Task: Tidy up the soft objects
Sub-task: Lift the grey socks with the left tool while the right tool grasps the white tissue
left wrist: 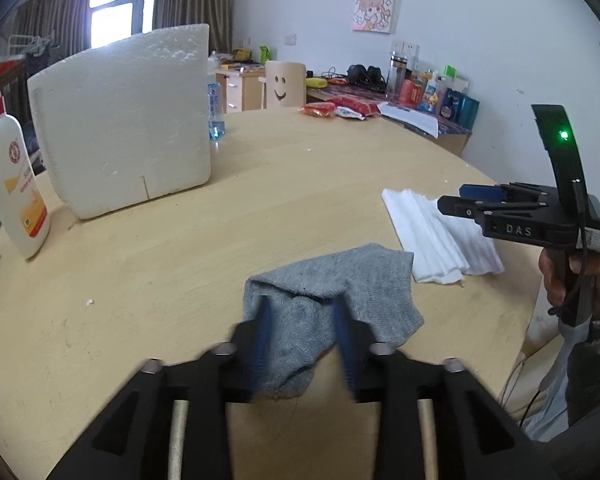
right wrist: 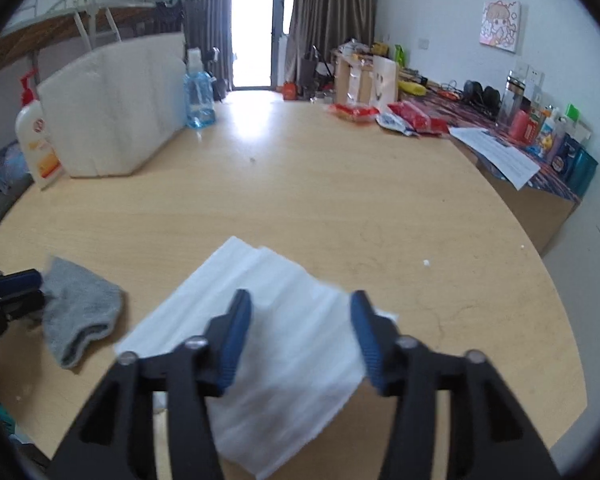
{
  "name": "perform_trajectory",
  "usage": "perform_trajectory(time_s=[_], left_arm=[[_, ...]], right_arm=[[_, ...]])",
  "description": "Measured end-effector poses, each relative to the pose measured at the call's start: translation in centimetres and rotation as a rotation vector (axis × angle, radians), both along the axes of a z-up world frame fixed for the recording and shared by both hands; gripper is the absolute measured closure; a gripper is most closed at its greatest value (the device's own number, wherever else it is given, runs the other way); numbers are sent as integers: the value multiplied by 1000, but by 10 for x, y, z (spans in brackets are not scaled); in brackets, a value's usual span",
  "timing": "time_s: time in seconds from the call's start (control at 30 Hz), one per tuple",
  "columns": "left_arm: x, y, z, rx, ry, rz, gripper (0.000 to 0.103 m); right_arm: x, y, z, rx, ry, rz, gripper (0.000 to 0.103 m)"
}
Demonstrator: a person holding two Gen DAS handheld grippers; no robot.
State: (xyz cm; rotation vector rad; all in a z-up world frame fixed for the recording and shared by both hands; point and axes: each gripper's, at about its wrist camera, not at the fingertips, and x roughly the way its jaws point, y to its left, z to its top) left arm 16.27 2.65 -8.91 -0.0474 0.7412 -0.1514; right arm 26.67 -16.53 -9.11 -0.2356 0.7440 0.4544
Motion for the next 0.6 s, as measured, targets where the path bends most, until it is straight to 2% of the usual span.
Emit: perform_trajectory(time_s=[0.03, 0.1, 0.17, 0.33, 0.4, 0.6], left_arm=[[-1, 0, 2, 0, -9, 8, 42], [-4, 1, 6, -3, -28, 20, 38], [-4, 0, 11, -21, -47, 22, 28], [10, -13, 9, -87, -5, 42, 28], [14, -22, 8, -62, -15, 58, 28], [26, -30, -2, -4, 28, 129, 28]], right_arm=[[-2, 0, 2, 5, -7, 3, 45], [-7, -1, 7, 26, -23, 3, 44], [-11, -1, 9, 44, -21, 12, 43], [-15, 1, 6, 70, -8, 29, 42], [-16, -1, 4, 79, -3, 20, 41], [-22, -1, -3, 87, 20, 13, 38]])
